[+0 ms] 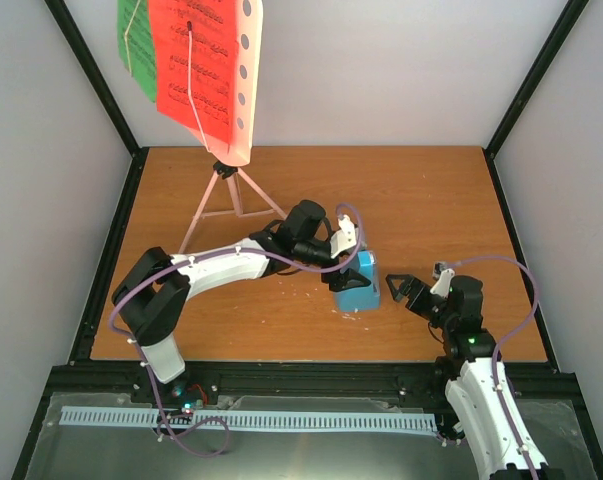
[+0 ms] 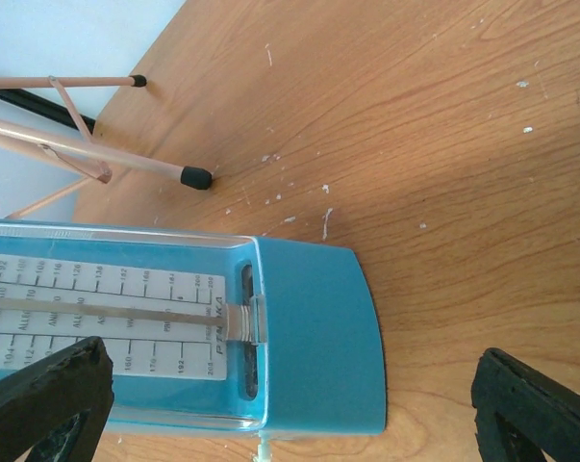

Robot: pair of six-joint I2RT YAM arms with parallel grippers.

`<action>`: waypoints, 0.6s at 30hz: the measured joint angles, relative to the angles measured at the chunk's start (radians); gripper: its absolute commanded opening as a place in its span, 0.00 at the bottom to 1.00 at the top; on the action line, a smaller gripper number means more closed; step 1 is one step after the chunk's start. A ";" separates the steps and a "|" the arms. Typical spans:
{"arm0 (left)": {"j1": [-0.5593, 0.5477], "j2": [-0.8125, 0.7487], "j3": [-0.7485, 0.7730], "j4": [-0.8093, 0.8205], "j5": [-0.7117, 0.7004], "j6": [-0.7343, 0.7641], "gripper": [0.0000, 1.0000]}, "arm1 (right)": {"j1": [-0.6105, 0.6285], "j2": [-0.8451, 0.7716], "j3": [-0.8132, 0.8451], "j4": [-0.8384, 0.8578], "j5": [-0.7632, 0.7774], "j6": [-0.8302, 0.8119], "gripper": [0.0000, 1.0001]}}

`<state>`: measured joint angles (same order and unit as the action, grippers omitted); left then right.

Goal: Pack up the instrument practice props

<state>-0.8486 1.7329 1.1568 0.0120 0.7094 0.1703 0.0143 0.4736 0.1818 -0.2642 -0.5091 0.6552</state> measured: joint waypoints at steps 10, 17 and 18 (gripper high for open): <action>0.001 0.002 -0.031 0.027 0.002 -0.007 0.66 | 0.000 0.005 -0.007 0.023 -0.001 0.000 1.00; 0.015 0.002 -0.040 0.048 0.002 -0.023 0.58 | 0.000 0.007 -0.007 0.034 -0.014 0.001 1.00; 0.022 0.002 -0.041 0.051 0.006 -0.031 0.56 | 0.000 0.007 -0.007 0.037 -0.019 0.001 1.00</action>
<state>-0.8265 1.7344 1.1160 0.0631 0.7151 0.1398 0.0143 0.4808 0.1745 -0.2272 -0.5278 0.6563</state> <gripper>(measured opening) 0.617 0.999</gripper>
